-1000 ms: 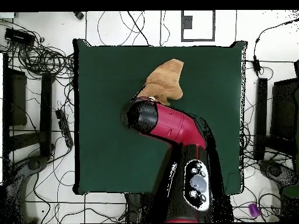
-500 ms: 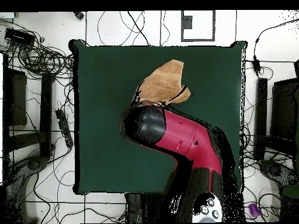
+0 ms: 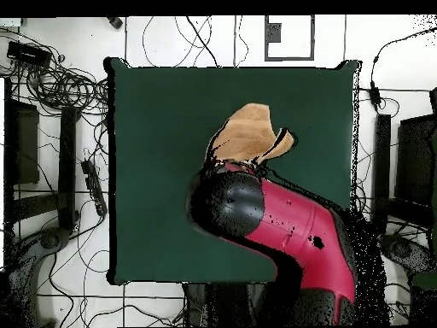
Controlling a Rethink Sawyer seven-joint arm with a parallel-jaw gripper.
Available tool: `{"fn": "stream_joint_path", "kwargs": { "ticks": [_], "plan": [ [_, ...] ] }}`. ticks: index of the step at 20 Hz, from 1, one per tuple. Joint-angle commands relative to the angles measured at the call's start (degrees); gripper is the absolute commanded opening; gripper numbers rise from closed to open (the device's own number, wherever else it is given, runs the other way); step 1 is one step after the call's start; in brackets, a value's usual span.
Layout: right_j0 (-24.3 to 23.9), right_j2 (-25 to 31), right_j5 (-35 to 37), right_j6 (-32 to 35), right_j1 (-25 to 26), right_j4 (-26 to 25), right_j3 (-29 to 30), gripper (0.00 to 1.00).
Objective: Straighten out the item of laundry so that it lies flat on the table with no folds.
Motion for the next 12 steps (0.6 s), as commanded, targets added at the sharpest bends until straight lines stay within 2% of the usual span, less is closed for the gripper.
{"fn": "stream_joint_path", "kwargs": {
  "ticks": [1,8,12],
  "plan": [
    [0.29,-2.03,15.63,8.36,-4.25,-3.7,3.99,0.0],
    [-0.9,-1.88,14.47,7.81,-6.02,-4.48,6.4,0.0],
    [0.65,-5.91,16.66,8.48,-9.46,-7.92,7.83,0.0]
  ]
}}
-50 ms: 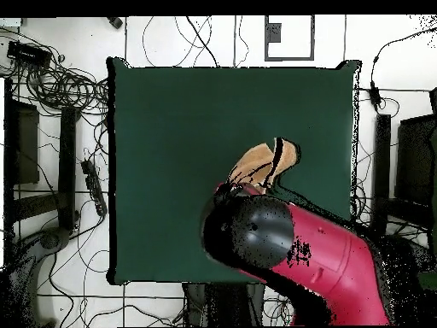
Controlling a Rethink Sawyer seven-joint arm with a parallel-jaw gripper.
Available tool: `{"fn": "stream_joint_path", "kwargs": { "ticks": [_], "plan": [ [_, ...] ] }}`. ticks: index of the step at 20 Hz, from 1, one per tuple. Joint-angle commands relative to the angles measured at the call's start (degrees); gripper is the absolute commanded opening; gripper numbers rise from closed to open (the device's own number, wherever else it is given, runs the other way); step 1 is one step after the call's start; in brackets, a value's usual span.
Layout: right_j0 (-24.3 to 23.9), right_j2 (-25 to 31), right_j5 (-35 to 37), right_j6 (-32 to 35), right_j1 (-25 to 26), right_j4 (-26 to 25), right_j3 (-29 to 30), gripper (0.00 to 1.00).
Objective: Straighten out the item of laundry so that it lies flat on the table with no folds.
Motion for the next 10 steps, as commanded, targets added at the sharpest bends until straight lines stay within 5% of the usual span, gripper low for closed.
{"fn": "stream_joint_path", "kwargs": {
  "ticks": [1,10],
  "plan": [
    [1.75,-3.31,8.35,9.26,-4.3,-4.46,7.58,0.0],
    [6.61,-7.88,13.82,14.97,-6.98,-6.91,5.91,0.0]
  ]
}}
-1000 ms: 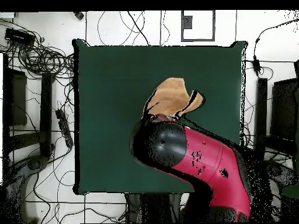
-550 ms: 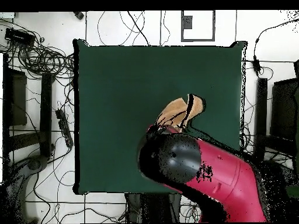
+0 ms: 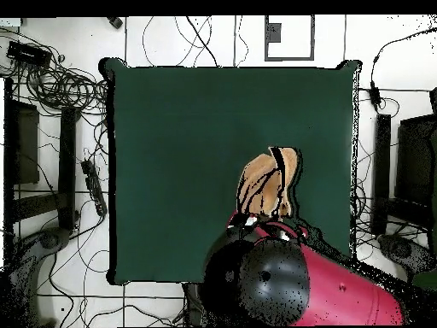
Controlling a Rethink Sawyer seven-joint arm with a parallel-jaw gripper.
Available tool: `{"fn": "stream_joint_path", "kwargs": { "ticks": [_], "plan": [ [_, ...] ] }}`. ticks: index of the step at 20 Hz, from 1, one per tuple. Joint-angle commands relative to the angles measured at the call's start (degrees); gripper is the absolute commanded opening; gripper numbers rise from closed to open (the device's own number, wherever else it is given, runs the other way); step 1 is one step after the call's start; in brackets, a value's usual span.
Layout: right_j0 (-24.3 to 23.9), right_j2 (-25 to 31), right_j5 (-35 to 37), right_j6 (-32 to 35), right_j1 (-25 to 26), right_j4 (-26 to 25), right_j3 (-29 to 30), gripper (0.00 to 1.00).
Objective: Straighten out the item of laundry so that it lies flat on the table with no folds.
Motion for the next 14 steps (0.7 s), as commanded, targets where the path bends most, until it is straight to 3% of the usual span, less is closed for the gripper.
{"fn": "stream_joint_path", "kwargs": {
  "ticks": [1,7,14],
  "plan": [
    [3.32,-1.77,9.14,14.32,-1.86,-1.77,5.11,0.0],
    [-3.01,1.38,12.52,5.78,0.41,-2.27,-2.79,0.0],
    [-10.53,7.93,5.2,-0.49,4.91,-0.73,-2.44,0.0]
  ]
}}
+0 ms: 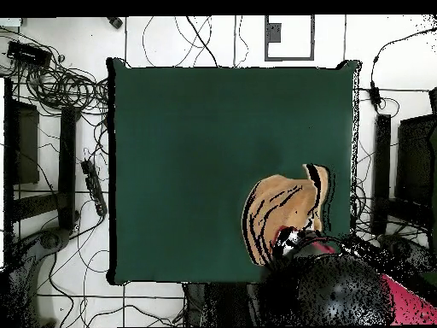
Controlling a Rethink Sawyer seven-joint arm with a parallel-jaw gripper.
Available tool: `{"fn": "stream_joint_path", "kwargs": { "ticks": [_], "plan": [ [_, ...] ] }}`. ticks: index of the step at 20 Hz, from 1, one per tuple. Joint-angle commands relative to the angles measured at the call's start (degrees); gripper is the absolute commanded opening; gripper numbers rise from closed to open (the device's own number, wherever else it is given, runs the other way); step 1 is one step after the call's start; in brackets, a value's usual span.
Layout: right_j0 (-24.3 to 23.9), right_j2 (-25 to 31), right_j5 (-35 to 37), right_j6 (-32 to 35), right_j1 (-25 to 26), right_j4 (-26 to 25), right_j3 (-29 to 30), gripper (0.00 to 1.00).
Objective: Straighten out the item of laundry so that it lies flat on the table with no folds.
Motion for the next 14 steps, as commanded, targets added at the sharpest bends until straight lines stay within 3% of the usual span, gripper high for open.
{"fn": "stream_joint_path", "kwargs": {
  "ticks": [1,11,14],
  "plan": [
    [-4.93,9.86,-2.17,-0.95,7.55,1.01,0.1,0.0],
    [-10.43,16.83,-6.7,-3.69,11.56,0.72,-1.94,0.0],
    [-10.86,18.59,-11.04,-2.06,12.94,1.1,-0.7,0.0]
  ]
}}
